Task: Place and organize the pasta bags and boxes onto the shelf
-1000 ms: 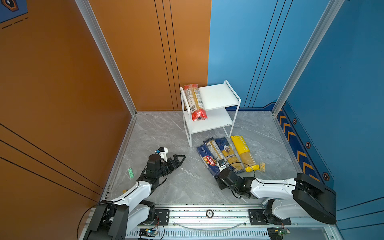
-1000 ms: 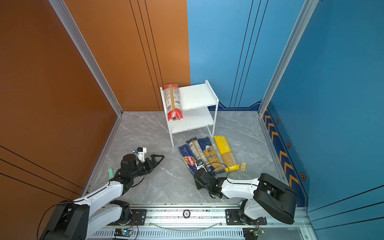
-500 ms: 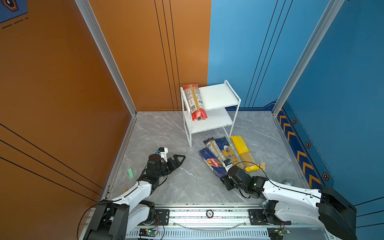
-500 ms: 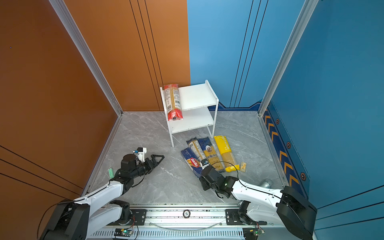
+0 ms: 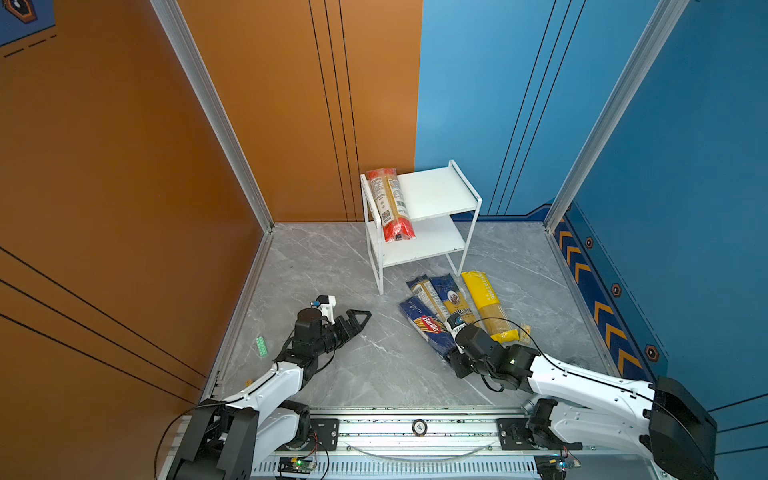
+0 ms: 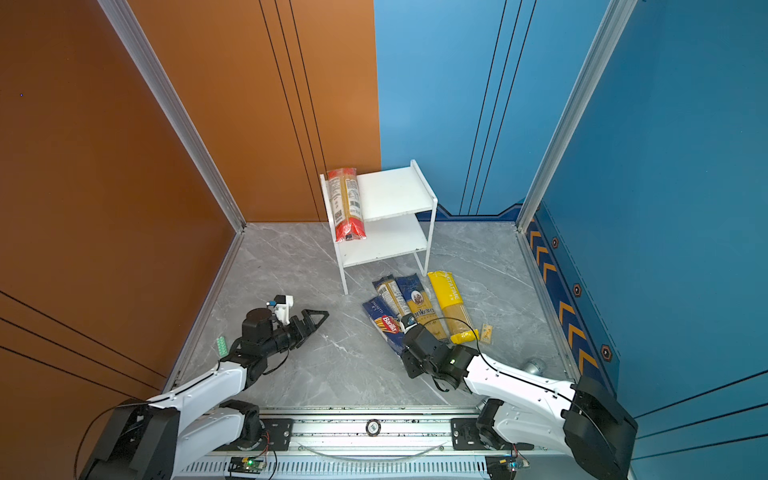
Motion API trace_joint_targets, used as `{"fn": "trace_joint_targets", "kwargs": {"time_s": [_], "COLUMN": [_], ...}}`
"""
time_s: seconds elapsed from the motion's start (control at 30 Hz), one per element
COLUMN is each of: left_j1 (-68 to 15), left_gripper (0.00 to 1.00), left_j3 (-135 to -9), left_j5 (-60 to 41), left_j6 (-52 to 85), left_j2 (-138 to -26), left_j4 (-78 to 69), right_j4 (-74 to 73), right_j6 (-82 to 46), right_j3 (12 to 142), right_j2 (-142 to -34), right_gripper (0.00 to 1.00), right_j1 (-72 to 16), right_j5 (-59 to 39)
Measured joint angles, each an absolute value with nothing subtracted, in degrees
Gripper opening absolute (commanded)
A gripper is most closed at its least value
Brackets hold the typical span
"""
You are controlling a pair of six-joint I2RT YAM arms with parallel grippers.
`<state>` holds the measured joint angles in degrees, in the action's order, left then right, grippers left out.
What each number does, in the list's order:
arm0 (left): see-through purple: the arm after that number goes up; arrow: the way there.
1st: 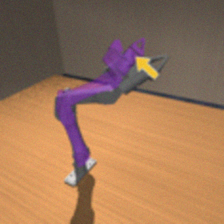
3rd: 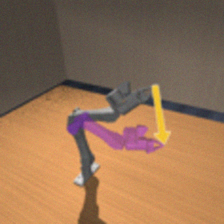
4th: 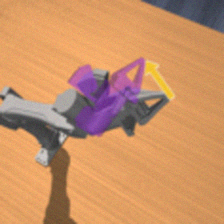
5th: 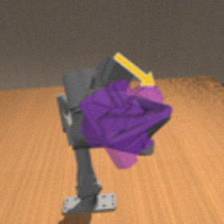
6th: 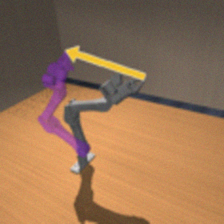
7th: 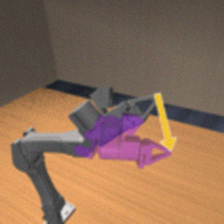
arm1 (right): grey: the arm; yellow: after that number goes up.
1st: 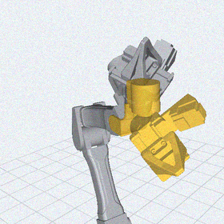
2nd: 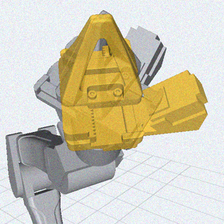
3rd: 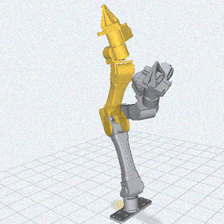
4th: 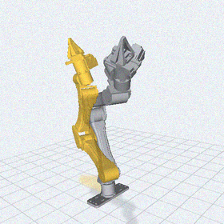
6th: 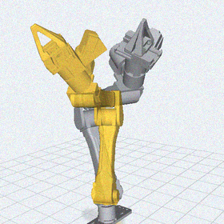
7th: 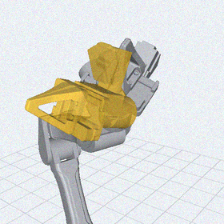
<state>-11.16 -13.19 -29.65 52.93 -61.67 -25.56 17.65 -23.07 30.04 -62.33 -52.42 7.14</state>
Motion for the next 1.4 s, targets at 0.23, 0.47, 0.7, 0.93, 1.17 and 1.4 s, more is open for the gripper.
{"fn": "trace_joint_targets", "kwargs": {"time_s": [0.23,0.47,0.7,0.93,1.17,1.4], "left_j1": [-11.11,-10.87,-10.87,-10.87,-10.81,-10.76], "left_gripper": [0.98,0.98,0.98,0.98,0.98,0.98], "left_j3": [-13.17,-13.17,-13.17,-13.17,-13.17,-13.17], "left_j5": [-29.65,-29.65,-29.65,-29.65,-29.65,-29.67], "left_j6": [52.9,52.9,52.9,52.9,52.9,52.93], "left_j2": [-61.67,-61.67,-61.67,-61.67,-61.67,-61.6], "left_j4": [-25.56,-25.56,-25.56,-25.56,-25.56,-25.56], "right_j4": [22.24,26.76,29.78,32.67,35.94,38.74], "right_j6": [-21.96,-21.61,-21.63,-21.63,-21.63,-21.63], "right_j3": [32.27,36.21,39.59,41.21,43.81,46.83], "right_j2": [-60.51,-60.45,-60.75,-60.77,-60.75,-60.75], "right_gripper": [0.0,0.0,0.0,0.0,0.0,0.0], "right_j1": [-51.33,-50.65,-50.22,-50.17,-50.19,-50.3], "right_j5": [6.74,6.63,7.55,7.73,8.19,9.65]}}
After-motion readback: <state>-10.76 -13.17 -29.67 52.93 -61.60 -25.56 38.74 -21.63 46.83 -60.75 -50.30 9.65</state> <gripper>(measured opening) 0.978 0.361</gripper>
